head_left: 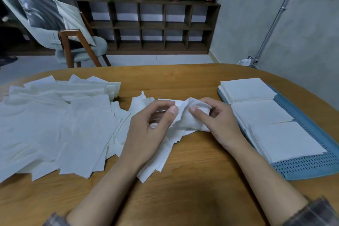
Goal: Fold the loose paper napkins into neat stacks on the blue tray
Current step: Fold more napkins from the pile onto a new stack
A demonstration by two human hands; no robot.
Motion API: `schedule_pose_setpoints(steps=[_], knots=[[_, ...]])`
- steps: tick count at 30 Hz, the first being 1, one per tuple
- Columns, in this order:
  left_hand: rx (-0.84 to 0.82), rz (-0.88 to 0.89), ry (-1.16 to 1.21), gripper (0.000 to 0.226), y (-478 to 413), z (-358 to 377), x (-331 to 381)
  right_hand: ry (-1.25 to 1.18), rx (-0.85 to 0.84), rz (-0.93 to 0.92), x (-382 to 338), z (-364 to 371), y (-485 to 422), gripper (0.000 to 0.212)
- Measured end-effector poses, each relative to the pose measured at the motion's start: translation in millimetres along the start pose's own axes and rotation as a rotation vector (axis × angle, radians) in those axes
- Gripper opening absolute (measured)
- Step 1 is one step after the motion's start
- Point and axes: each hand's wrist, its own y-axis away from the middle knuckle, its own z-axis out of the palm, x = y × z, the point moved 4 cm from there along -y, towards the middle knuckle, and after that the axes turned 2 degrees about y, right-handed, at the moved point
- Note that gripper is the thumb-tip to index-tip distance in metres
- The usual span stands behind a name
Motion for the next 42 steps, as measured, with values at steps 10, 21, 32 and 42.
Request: schedule_pose_setpoints(steps=[10,21,32,42], knots=[[0.158,-0.006,-0.011,0.021,-7.2,-16.3,-2.7,-0.143,0.057,0.091,4.8,-1.3,-3.1,0.018],[0.314,0.091,-0.186,0.004,-6.9,-30.9,-2.8,-0.075,0.067,0.09,1.5,-1.6,-1.7,0.008],[0.19,0.45,-0.405,0.011,-10.0,-27.7,12.2,-0.001,0.098,0.041,0.1,-5.5,-2.5,0.019],[0.189,0.125,0.061,0.029,-10.1,-31.4,16.1,-0.245,-0.08,0.065,-13.1,6.1,5.5,0.037]])
